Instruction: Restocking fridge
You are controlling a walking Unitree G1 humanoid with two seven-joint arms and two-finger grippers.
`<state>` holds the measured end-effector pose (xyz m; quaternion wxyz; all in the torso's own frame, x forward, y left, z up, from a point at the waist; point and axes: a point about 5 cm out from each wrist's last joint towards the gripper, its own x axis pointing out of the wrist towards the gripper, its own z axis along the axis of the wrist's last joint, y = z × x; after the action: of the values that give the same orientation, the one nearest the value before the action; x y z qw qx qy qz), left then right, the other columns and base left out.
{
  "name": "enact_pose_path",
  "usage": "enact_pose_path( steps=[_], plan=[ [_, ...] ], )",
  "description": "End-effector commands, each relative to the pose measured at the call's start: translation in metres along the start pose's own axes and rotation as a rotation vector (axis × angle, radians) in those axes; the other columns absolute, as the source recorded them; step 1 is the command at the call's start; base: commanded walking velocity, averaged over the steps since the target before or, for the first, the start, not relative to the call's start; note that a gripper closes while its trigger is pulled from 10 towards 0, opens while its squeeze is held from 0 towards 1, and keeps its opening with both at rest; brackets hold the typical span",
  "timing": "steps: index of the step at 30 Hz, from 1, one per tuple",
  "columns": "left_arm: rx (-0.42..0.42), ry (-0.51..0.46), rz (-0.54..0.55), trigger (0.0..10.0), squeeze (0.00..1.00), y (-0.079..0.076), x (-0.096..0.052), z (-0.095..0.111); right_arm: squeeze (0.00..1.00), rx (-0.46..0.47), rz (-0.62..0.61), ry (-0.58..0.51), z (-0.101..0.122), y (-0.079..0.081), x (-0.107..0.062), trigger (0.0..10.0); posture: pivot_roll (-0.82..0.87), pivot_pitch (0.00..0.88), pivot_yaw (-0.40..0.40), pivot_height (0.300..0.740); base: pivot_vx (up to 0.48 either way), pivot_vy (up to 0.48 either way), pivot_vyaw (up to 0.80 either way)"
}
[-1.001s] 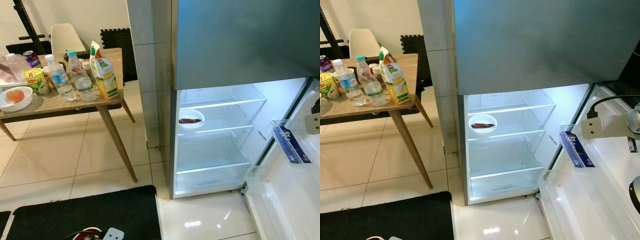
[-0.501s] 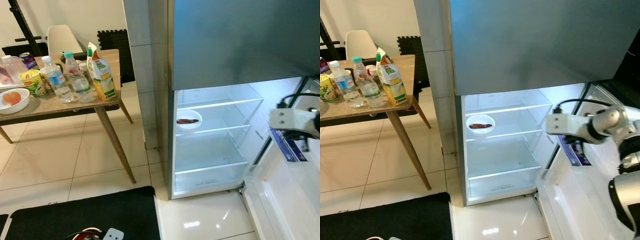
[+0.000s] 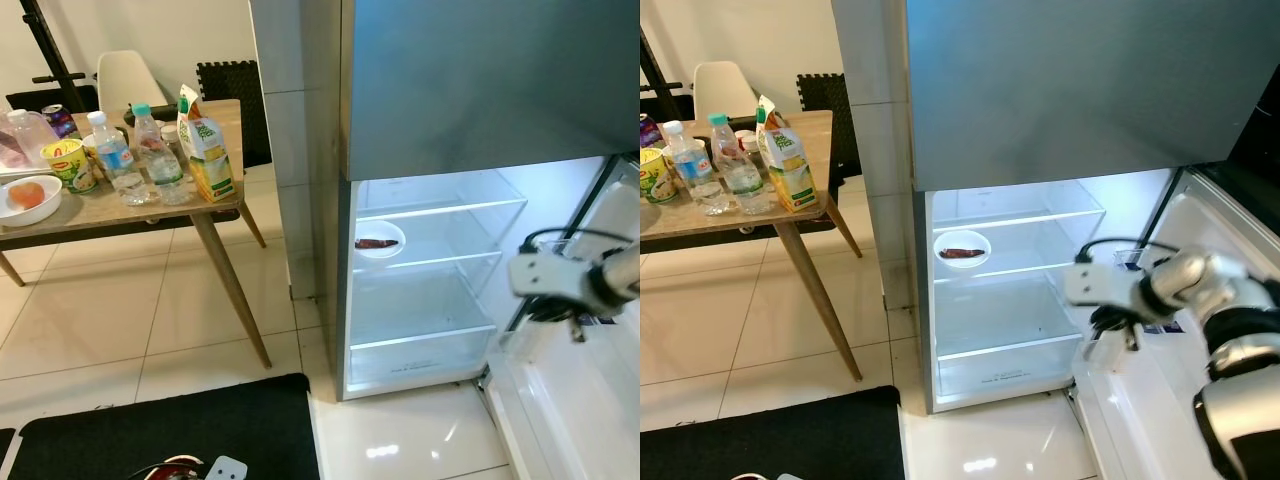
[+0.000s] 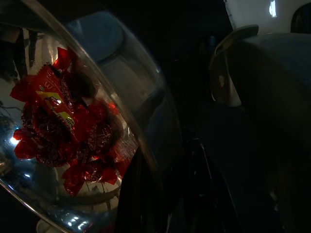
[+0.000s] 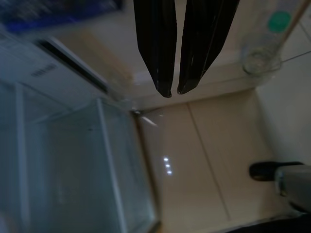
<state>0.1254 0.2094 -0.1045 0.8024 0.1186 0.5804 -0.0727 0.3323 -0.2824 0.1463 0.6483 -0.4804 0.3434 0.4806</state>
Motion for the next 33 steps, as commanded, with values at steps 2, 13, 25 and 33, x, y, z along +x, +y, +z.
enact_pose_path(
  steps=[2,13,25,33],
  plan=[
    [-0.008,0.000,-0.021,10.0,0.00,-0.007,0.001,-0.001,0.00,-0.009,-0.019,0.042,-0.001,-0.001,0.001,10.0,-0.09,0.000,-0.018,0.740,0.000,0.000,0.00],
    [-0.002,0.001,-0.020,10.0,0.00,-0.007,0.001,-0.001,0.00,0.075,-0.119,0.203,-0.021,0.013,0.027,10.0,-0.09,0.000,-0.018,0.740,0.000,0.000,0.00],
    [-0.003,0.000,-0.020,10.0,0.00,-0.007,0.001,-0.001,0.00,0.166,-0.249,0.265,-0.035,0.020,0.035,10.0,-0.09,0.000,-0.017,0.740,0.000,0.000,0.00],
    [-0.007,0.002,-0.021,10.0,0.00,-0.007,0.001,-0.001,0.00,0.208,-0.341,0.397,-0.060,0.022,0.018,10.0,-0.09,0.000,-0.017,0.740,0.000,0.000,0.00]
  ],
)
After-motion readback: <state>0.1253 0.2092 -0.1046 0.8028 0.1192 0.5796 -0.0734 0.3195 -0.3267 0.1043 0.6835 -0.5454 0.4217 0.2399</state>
